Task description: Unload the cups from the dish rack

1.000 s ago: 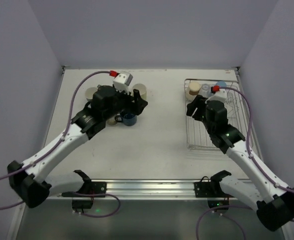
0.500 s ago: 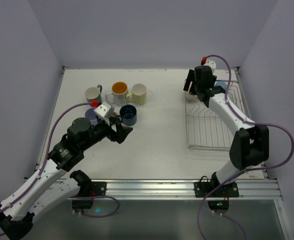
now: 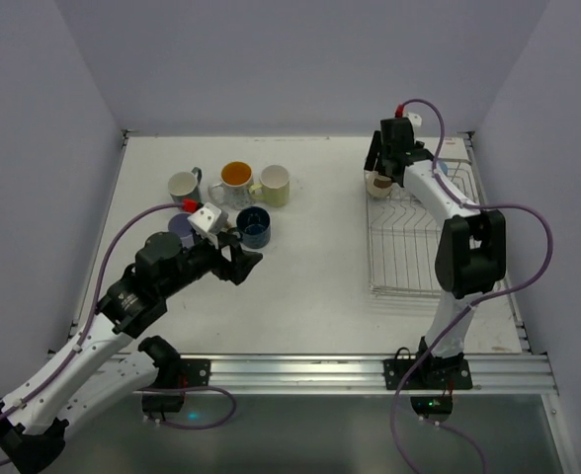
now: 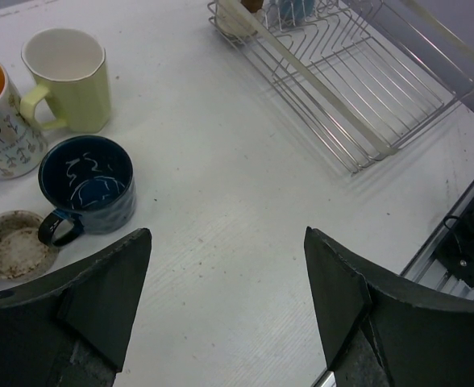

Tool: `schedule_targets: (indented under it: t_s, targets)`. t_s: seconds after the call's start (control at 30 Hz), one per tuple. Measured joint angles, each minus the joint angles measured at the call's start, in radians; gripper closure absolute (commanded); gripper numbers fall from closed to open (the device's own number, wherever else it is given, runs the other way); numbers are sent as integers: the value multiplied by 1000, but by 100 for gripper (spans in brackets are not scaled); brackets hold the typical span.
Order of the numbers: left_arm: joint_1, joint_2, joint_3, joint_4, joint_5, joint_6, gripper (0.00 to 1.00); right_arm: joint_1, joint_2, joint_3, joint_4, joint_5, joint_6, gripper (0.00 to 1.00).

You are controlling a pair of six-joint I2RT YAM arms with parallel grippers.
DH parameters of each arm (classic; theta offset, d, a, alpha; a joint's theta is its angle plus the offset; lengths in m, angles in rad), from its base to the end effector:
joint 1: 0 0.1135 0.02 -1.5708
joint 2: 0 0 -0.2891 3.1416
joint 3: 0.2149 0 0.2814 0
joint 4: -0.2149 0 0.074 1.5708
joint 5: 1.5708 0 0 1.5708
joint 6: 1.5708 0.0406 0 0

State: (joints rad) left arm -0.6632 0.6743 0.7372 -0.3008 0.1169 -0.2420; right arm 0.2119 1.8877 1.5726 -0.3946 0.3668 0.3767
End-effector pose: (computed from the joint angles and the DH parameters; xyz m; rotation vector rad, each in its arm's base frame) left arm 0.1357 -0.1120 0.3442 0.4749 1.8100 -0.7413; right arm 0.4674 0.0857 0.2871 0.3709 2.1953 -0.0983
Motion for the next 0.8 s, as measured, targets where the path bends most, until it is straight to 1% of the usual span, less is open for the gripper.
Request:
schedule_targets:
  t_s: [0.03, 0.13, 0.4, 0.43, 0.47, 0.6, 0.67, 0.7, 0.8]
  targets:
    - [0, 0, 0, 0, 0, 0, 19, -4, 9, 3, -6, -3, 0, 19]
    - [0, 3, 0, 0, 0, 0, 19, -10, 42, 19, -12, -19, 0, 18]
    - [0, 23, 0, 0, -2, 0, 19, -16, 117, 79, -34, -46, -4, 24]
    - [0, 24, 0, 0, -2, 0, 19, -17, 127, 93, -40, -45, -6, 27]
    - [0, 28, 0, 0, -2, 1, 19, -20, 137, 106, -46, -45, -10, 35]
    - [0, 42, 0, 0, -8, 1, 19, -29, 152, 129, -55, -44, -19, 46]
    - [0, 48, 0, 0, -14, 1, 19, -29, 152, 129, -55, -43, -20, 48]
    - [1, 51, 0, 0, -17, 1, 19, -30, 147, 121, -45, -43, -22, 51]
    - [1, 60, 0, 0, -21, 2, 19, -29, 103, 57, -9, -44, -27, 53]
